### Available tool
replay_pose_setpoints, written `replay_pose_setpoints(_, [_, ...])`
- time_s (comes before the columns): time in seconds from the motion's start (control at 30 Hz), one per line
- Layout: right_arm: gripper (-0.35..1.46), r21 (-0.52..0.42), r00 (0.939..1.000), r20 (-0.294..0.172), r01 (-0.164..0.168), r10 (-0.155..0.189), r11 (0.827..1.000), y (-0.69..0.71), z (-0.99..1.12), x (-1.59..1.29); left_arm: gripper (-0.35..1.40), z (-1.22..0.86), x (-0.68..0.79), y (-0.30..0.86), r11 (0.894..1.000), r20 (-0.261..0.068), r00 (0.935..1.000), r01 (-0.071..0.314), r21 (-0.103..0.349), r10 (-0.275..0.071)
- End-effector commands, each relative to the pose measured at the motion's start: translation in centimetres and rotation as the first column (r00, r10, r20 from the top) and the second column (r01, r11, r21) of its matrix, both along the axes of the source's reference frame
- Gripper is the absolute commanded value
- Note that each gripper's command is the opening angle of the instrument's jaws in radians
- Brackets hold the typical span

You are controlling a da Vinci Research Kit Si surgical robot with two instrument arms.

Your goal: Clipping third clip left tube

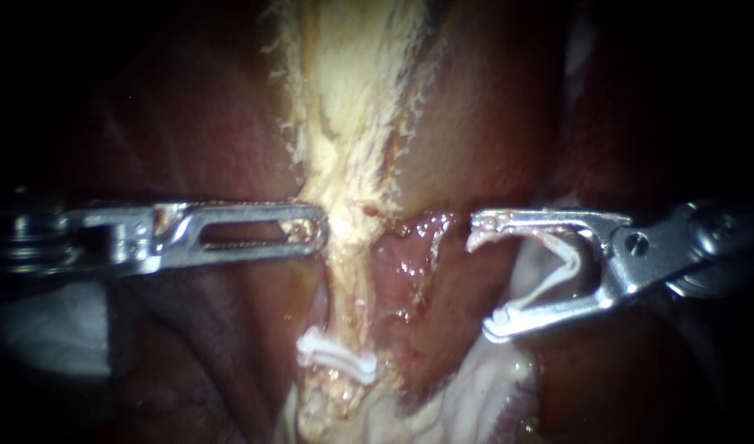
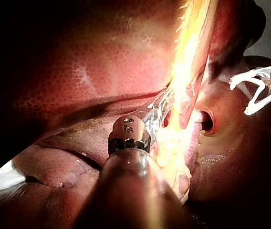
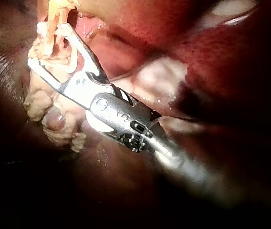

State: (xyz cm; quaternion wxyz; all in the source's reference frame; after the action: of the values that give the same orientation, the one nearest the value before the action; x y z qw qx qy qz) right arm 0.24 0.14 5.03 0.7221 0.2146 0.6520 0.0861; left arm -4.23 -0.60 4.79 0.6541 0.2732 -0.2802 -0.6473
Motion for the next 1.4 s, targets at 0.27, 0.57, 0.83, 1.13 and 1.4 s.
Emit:
replay_pose_setpoints(0.27, [0.60,0.000,1.0000,-0.001,-0.002,0.002,1.000,-0.02,0.01,0.03,-0.35,-0.37,0.24,-0.06,1.000,-0.003,1.0000,0.002,0.002,-0.002])
replay_pose_setpoints(0.57, [0.60,-0.006,0.9999,-0.008,-0.007,0.007,1.000,-0.14,0.05,0.19,-0.35,-0.74,0.40,-0.05,1.000,-0.017,0.9997,0.015,0.002,-0.015])
replay_pose_setpoints(0.83, [0.60,0.082,0.9983,0.030,0.047,-0.050,0.996,-0.42,0.26,0.70,-0.35,-0.70,0.44,-0.04,1.000,-0.020,0.9997,0.017,-0.002,-0.017])
replay_pose_setpoints(1.13, [0.60,0.154,0.9941,0.055,0.084,-0.094,0.984,-0.65,0.66,1.24,-0.35,-0.70,0.45,-0.04,1.000,-0.020,0.9997,0.016,-0.001,-0.016])
replay_pose_setpoints(1.4, [0.60,0.182,0.9923,0.070,0.088,-0.103,0.979,-0.68,0.95,1.47,-0.35,-0.71,0.45,-0.05,1.000,-0.020,0.9997,0.017,-0.001,-0.017])
